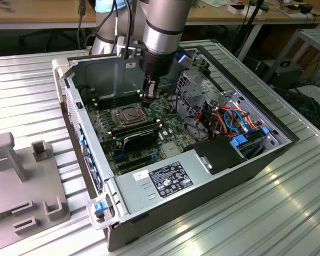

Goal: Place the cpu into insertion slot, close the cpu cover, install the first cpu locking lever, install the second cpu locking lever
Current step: 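Install the second cpu locking lever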

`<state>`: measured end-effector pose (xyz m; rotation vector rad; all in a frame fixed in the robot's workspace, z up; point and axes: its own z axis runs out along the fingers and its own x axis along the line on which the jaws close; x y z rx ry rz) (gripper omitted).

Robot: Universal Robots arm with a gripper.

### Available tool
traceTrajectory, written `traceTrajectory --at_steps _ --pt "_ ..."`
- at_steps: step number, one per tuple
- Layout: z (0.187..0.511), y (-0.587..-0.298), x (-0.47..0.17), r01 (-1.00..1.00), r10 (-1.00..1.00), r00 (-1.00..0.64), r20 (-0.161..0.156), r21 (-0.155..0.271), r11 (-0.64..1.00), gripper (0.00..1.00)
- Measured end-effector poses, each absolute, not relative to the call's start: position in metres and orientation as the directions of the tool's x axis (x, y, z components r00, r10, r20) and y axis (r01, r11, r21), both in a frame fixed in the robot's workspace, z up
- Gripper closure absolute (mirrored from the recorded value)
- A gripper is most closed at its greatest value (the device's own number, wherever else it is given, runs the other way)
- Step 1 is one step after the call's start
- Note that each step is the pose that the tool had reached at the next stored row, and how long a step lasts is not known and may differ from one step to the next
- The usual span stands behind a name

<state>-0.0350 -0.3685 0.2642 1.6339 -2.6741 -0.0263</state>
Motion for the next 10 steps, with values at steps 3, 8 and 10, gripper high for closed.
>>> traceTrajectory --at_steps 3,8,10 --pt "0.2637 -0.3685 -0.0350 -0.920 -0.921 -0.391 -0.001 0.020 0.390 0.89" --pt "0.2628 -0.3685 -0.0351 -0.962 -0.963 -0.271 0.002 0.029 0.271 0.89" --pt "0.2628 -0.3686 -0.0351 -0.963 -0.964 -0.267 0.002 0.030 0.267 0.89"
